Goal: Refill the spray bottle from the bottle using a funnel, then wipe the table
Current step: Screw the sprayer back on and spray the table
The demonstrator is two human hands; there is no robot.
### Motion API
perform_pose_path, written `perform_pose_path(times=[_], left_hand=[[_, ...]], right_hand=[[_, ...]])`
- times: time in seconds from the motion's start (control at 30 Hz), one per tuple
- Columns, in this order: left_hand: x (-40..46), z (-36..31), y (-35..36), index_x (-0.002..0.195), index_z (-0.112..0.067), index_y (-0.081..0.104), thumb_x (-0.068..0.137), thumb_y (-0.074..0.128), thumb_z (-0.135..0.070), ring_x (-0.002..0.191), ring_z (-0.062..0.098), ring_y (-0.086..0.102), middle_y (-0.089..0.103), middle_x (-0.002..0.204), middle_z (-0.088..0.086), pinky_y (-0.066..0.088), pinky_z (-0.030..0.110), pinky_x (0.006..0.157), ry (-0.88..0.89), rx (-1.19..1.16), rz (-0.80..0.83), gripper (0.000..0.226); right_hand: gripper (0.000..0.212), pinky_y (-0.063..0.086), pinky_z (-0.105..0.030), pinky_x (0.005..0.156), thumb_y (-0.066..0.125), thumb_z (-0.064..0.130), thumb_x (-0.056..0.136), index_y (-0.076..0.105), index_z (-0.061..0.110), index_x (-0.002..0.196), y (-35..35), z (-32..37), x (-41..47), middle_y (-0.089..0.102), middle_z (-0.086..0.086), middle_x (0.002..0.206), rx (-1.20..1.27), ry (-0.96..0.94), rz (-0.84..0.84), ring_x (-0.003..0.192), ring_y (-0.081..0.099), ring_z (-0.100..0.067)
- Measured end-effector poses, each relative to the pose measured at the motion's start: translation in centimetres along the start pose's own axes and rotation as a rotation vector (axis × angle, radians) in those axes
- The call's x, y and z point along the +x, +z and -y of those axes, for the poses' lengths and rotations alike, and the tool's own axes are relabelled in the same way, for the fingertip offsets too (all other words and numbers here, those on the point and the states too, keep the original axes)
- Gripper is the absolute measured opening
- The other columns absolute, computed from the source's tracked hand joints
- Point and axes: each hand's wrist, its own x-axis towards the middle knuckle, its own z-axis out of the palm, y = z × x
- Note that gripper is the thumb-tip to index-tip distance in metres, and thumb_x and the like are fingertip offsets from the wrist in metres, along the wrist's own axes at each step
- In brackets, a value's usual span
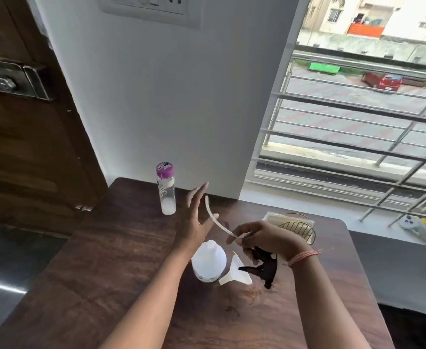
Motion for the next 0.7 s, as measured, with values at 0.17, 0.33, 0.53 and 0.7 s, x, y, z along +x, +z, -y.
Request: perform_pose_path(times=[0.17,0.33,0.53,0.7], left_hand=[[1.1,0.5,-1.1,0.102,-0.027,0.071,0.092,0.059,-0.007,0.099,0.003,0.063,0.065,0.109,-0.009,0.052,0.028,0.089,-0.054,-0.075,0.057,0.025],[0.5,0.2,-2.3,0.096,-0.018,0.073,0.088,0.063,-0.001,0.088,0.014,0.071,0.075,0.091,0.001,0.056,0.029,0.086,-0.311,-0.233,-0.006,0.022],[-0.1,-2.0,-3.3,0.092,-0.013,0.073,0.084,0.067,0.003,0.080,0.013,0.071,0.074,0.086,0.004,0.058,0.027,0.080,-0.342,-0.427,-0.016,0.019],[-0.6,-3.2,-2.8,0.094,-0.011,0.072,0.084,0.065,0.007,0.081,0.017,0.068,0.073,0.088,0.006,0.059,0.029,0.079,-0.399,-0.536,0.022,0.021]], right_hand=[[0.021,0.046,-0.027,0.051,0.053,0.006,0.094,0.063,-0.003,0.111,-0.1,0.9,-0.7,0.051,-0.013,0.060,0.096,-0.041,0.108,0.047,0.048,-0.022],[0.016,0.048,-0.026,0.050,0.054,0.002,0.093,0.068,-0.001,0.100,-1.0,0.2,-0.4,0.053,-0.010,0.057,0.167,-0.161,-0.172,0.049,0.049,-0.018],[0.013,0.048,-0.030,0.056,0.059,0.010,0.093,0.072,0.008,0.096,-1.1,-1.0,-0.4,0.058,-0.008,0.058,0.221,-0.202,-0.332,0.051,0.052,-0.021],[0.015,0.049,-0.026,0.053,0.059,0.009,0.093,0.073,0.009,0.094,-0.9,-1.4,-1.2,0.058,-0.010,0.059,0.195,-0.201,-0.334,0.054,0.052,-0.021]])
